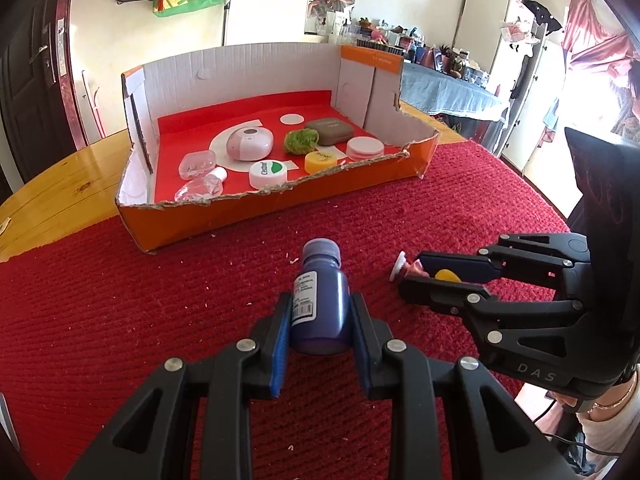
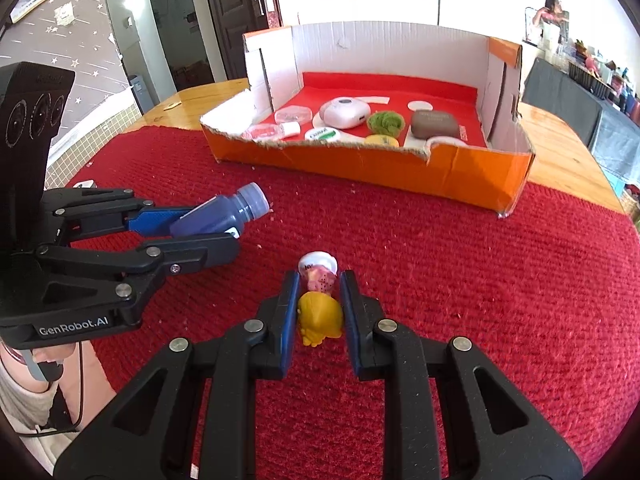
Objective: Organize objects
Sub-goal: 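Grasp the purple bottle with the left gripper while the right grasps the pink bottle and yellow item, then carry the purple bottle and pink bottle into the box with both grippers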
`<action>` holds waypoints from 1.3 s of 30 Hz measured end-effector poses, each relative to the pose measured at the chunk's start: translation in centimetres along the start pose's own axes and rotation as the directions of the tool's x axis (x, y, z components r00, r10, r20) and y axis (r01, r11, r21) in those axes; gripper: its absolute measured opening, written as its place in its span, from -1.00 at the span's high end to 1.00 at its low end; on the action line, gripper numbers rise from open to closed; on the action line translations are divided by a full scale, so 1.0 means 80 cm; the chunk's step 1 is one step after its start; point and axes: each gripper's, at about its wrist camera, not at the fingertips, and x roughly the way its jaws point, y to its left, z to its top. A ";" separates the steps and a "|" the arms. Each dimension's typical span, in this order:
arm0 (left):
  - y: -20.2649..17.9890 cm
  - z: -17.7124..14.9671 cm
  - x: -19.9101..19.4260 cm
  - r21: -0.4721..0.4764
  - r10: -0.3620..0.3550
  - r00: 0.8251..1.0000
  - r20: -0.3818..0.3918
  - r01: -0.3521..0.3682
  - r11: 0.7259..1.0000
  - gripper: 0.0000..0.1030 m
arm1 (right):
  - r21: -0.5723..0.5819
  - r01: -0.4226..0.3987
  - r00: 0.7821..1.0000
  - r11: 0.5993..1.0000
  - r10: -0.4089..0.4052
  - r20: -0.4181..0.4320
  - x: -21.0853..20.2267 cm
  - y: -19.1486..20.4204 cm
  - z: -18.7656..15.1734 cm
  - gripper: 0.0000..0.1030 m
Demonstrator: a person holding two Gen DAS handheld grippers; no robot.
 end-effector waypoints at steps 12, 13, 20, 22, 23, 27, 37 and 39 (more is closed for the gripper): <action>0.000 -0.002 0.010 0.000 0.019 1.000 -0.005 -0.019 1.000 0.27 | -0.011 0.032 0.999 0.999 -0.032 0.021 0.005 0.002 -0.005 0.45; 0.000 -0.001 0.010 -0.003 0.016 1.000 -0.003 -0.016 1.000 0.25 | -0.010 0.028 0.999 1.000 -0.028 0.022 0.006 0.001 -0.006 0.38; -0.002 0.000 0.015 0.011 0.041 0.999 0.010 -0.041 0.999 0.42 | -0.052 0.045 0.997 0.998 -0.042 0.064 0.008 0.014 -0.014 0.03; -0.002 0.000 0.015 0.010 0.034 0.999 0.013 -0.034 0.999 0.45 | -0.051 0.049 0.996 0.998 -0.045 0.077 0.008 0.014 -0.016 0.10; -0.001 0.000 0.014 0.009 0.034 0.999 0.016 -0.034 0.999 0.45 | -0.049 0.052 0.995 0.997 -0.048 0.085 0.008 0.014 -0.017 0.21; -0.004 0.000 0.006 0.009 0.030 0.999 0.034 -0.031 0.999 0.45 | -0.034 0.047 0.994 0.998 -0.043 0.102 0.007 0.009 -0.017 0.63; -0.013 0.004 -0.017 0.029 0.033 0.996 0.084 -0.035 0.999 0.45 | -0.028 0.029 0.987 0.999 -0.024 0.157 -0.012 0.014 -0.013 0.63; -0.012 0.003 -0.016 0.027 0.033 0.996 0.081 -0.035 0.999 0.45 | -0.026 0.023 0.988 0.999 -0.019 0.151 -0.011 0.012 -0.012 0.63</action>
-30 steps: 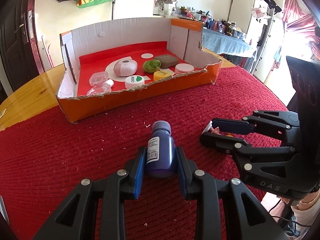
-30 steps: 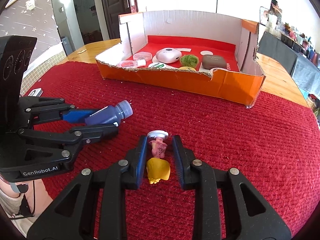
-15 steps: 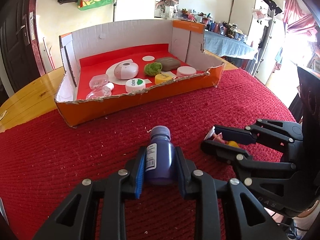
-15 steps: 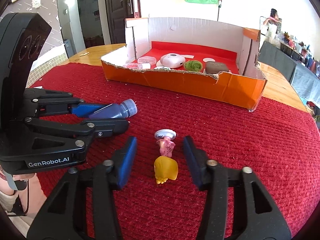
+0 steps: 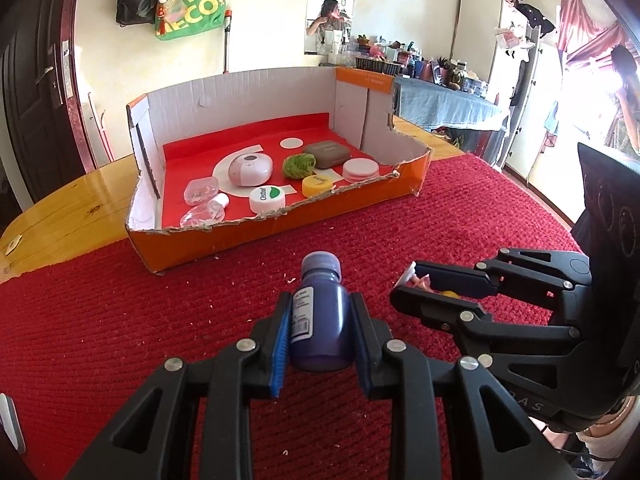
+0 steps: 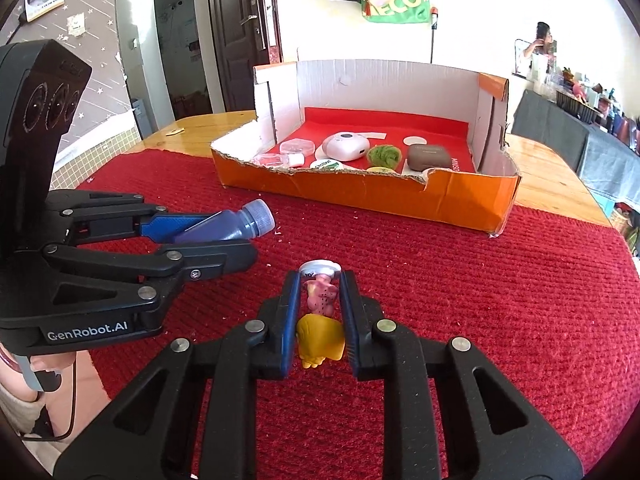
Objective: Organize objects
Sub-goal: 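Carry the purple bottle and pink bottle into the box with both grippers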
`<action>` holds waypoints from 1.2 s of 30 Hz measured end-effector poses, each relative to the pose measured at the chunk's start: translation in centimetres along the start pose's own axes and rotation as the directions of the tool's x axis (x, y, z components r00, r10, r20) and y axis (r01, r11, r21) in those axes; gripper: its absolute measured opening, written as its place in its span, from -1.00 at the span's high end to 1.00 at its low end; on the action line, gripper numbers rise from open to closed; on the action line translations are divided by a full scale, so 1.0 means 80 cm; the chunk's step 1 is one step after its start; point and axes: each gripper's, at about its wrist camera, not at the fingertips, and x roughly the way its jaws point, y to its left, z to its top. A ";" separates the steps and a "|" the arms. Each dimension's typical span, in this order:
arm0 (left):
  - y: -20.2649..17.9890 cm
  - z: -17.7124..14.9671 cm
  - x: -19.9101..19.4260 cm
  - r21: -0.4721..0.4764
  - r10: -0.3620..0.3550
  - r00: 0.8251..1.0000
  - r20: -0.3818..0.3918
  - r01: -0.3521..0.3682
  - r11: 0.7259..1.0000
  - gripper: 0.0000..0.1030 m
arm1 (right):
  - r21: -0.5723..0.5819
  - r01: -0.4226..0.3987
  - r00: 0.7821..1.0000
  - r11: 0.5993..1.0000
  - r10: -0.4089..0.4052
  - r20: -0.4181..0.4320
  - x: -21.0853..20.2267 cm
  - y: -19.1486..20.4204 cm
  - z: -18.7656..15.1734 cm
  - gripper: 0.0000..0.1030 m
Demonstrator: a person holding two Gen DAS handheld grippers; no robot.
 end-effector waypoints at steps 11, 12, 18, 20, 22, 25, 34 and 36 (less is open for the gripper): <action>0.013 0.035 -0.016 -0.014 -0.003 1.000 0.002 0.003 1.000 0.45 | 0.031 -0.026 0.999 0.999 0.025 0.027 -0.014 -0.012 0.028 0.63; 0.017 0.046 -0.017 -0.014 -0.006 1.000 0.004 0.006 1.000 0.45 | 0.033 -0.031 0.999 0.999 0.030 0.038 -0.019 -0.015 0.039 0.63; 0.052 0.129 0.007 -0.018 0.010 0.999 -0.043 -0.011 1.000 0.45 | 0.050 -0.042 0.999 0.998 0.041 0.034 -0.008 -0.046 0.130 0.63; 0.064 0.153 0.025 -0.021 0.027 0.997 -0.076 -0.029 0.999 0.45 | 0.066 -0.067 0.998 0.996 0.068 -0.004 0.011 -0.058 0.163 0.63; 0.072 0.173 0.043 -0.006 0.054 0.993 -0.105 -0.055 0.998 0.45 | 0.077 -0.078 0.996 0.994 0.082 -0.042 0.034 -0.069 0.193 0.63; 0.085 0.195 0.076 0.007 0.088 0.984 -0.158 -0.088 0.996 0.45 | 0.073 -0.045 0.993 0.996 0.053 -0.106 0.071 -0.080 0.227 0.63; 0.113 0.217 0.151 -0.021 0.135 0.958 -0.253 -0.145 0.989 0.45 | 0.131 0.032 0.940 0.991 0.014 -0.340 0.190 -0.119 0.257 0.63; 0.118 0.219 0.164 -0.017 0.158 0.949 -0.273 -0.169 0.985 0.45 | 0.143 0.051 0.930 0.988 0.005 -0.368 0.207 -0.127 0.256 0.63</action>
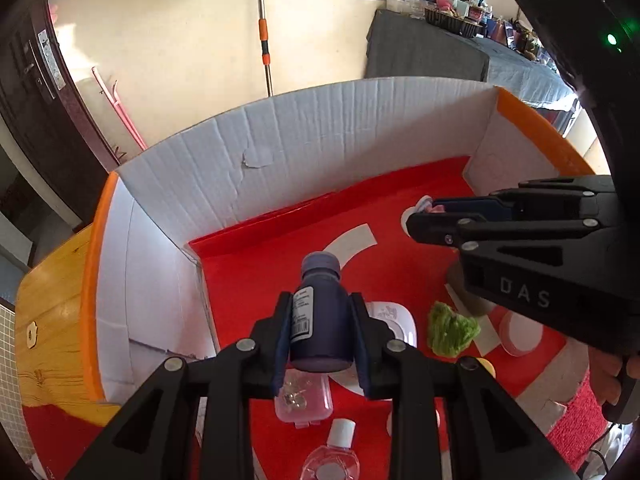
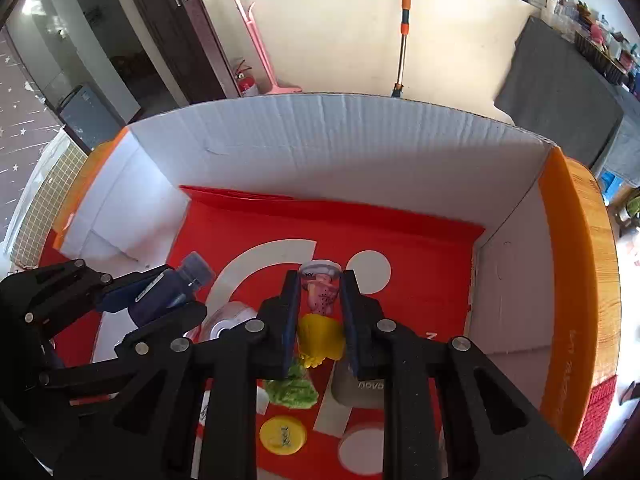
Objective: Organize objects
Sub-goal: 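Carry the purple bottle and pink bottle into the box with both grippers, then lower both items onto the red sheet and open both grippers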
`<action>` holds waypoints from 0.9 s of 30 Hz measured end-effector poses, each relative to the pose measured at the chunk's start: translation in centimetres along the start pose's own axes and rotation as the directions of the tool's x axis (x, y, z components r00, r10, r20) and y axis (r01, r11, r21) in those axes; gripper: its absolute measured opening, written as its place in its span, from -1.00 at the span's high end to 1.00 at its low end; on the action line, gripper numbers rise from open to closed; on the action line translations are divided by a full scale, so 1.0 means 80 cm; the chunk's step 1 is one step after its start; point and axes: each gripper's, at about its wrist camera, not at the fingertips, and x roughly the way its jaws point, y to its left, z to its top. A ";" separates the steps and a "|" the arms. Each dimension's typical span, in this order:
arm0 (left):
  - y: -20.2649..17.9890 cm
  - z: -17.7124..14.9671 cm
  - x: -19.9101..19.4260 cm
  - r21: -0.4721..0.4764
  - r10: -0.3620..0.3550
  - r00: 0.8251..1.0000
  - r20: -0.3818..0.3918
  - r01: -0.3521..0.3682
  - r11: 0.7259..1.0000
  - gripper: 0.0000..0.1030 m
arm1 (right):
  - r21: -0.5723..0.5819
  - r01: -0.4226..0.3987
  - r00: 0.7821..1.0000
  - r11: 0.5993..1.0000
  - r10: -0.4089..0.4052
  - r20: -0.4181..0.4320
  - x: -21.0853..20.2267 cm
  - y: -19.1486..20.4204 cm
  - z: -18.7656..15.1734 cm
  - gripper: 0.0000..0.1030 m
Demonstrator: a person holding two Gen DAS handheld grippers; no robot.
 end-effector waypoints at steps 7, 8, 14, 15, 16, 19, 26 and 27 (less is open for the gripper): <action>0.007 0.012 0.034 -0.020 0.022 0.998 -0.066 -0.023 1.000 0.45 | 0.011 0.023 0.997 1.000 -0.022 -0.072 0.034 -0.007 0.009 0.63; 0.007 0.014 0.037 -0.020 0.024 0.997 -0.069 -0.025 0.999 0.45 | 0.008 0.024 0.997 1.000 -0.023 -0.079 0.035 -0.007 0.010 0.63; 0.007 0.014 0.046 -0.022 0.020 0.997 -0.079 -0.021 1.000 0.45 | -0.004 0.047 0.992 0.999 -0.047 -0.117 0.045 -0.005 0.008 0.63; 0.007 0.013 0.048 -0.020 0.024 0.996 -0.081 -0.026 0.999 0.45 | -0.003 0.047 0.992 0.999 -0.047 -0.119 0.045 -0.004 0.007 0.63; 0.007 0.011 0.049 -0.019 0.026 0.996 -0.083 -0.028 0.999 0.44 | -0.006 0.048 0.992 0.999 -0.048 -0.116 0.044 -0.004 0.006 0.63; 0.008 0.010 0.047 -0.027 0.020 0.997 -0.080 -0.022 0.999 0.44 | -0.021 0.054 0.991 0.998 -0.056 -0.118 0.040 -0.003 0.004 0.63; 0.008 0.006 0.044 -0.028 0.021 0.996 -0.082 -0.023 0.999 0.44 | -0.038 0.066 0.991 0.997 -0.070 -0.110 0.044 0.012 -0.009 0.63; 0.008 0.005 0.043 -0.030 0.020 0.996 -0.083 -0.022 0.999 0.44 | -0.040 0.068 0.991 0.997 -0.073 -0.111 0.044 0.017 -0.009 0.63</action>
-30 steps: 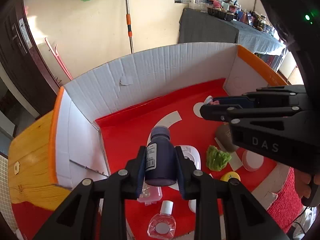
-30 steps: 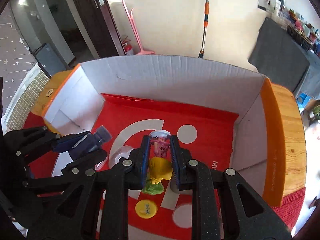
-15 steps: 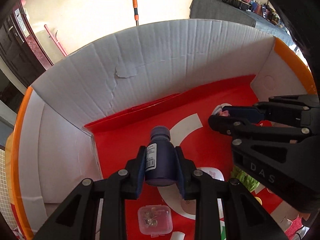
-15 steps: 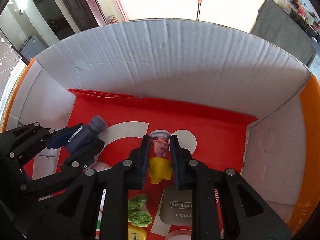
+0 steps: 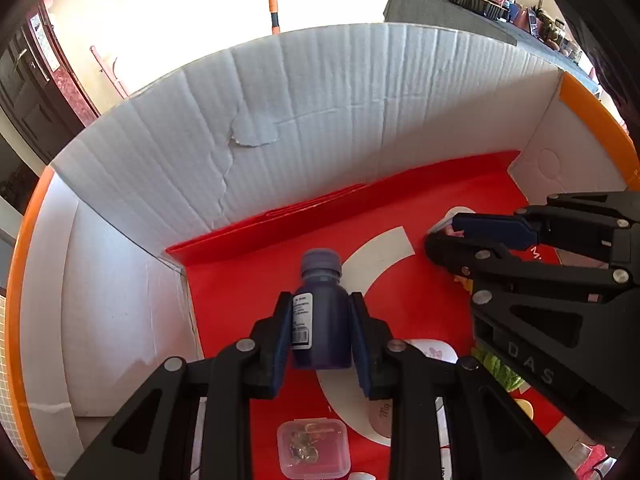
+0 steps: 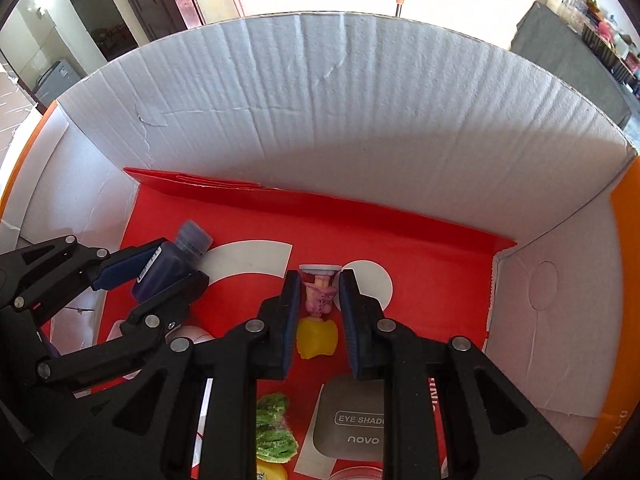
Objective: Organize objects
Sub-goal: 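Lower both items onto the red sheet and open both grippers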
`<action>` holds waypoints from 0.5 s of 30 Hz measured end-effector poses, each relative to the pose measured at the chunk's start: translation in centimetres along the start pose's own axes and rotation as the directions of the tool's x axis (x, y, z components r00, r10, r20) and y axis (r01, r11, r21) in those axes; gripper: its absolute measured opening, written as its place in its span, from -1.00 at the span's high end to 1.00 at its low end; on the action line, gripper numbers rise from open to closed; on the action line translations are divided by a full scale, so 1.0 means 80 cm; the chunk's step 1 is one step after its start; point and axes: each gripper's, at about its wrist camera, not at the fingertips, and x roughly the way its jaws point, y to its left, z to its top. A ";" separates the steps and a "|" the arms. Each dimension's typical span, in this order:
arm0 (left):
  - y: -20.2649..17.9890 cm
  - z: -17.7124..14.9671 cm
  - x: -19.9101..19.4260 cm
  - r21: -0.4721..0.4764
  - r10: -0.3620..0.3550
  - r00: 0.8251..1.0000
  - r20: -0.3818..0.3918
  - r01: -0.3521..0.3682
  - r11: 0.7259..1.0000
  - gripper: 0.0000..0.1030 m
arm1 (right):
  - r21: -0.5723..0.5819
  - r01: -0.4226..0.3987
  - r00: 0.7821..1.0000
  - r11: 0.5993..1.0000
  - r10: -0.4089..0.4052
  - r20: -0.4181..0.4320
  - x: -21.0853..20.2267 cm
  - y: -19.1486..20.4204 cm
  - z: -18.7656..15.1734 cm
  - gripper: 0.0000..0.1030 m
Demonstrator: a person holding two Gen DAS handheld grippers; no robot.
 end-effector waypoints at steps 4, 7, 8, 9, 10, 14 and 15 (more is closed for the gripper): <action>0.000 -0.003 -0.003 -0.003 -0.002 1.000 -0.001 0.002 1.000 0.44 | -0.005 0.008 1.000 1.000 -0.008 0.000 -0.001 0.005 -0.006 0.63; 0.002 -0.002 -0.003 -0.003 -0.002 1.000 0.000 0.002 1.000 0.44 | -0.008 0.013 1.000 1.000 -0.013 0.002 -0.003 0.010 -0.009 0.63; 0.003 -0.003 -0.004 -0.003 -0.001 1.000 0.000 0.001 1.000 0.44 | -0.009 0.014 1.000 1.000 -0.014 0.003 -0.006 0.011 -0.008 0.63; 0.003 -0.004 -0.005 -0.003 -0.001 1.000 0.001 0.001 1.000 0.44 | -0.011 0.015 1.000 1.000 -0.015 0.004 -0.006 0.012 -0.009 0.63; 0.003 -0.004 -0.006 -0.002 0.000 1.000 0.002 0.000 1.000 0.44 | -0.013 0.016 1.000 1.000 -0.016 0.004 -0.007 0.013 -0.010 0.63; 0.003 -0.007 -0.010 -0.002 0.002 1.000 0.005 -0.002 1.000 0.44 | -0.013 0.016 1.000 1.000 -0.016 -0.001 0.003 0.019 -0.023 0.63; 0.003 -0.007 -0.010 -0.003 0.002 1.000 0.005 -0.002 1.000 0.44 | -0.012 0.016 1.000 1.000 -0.016 -0.002 0.002 0.020 -0.023 0.63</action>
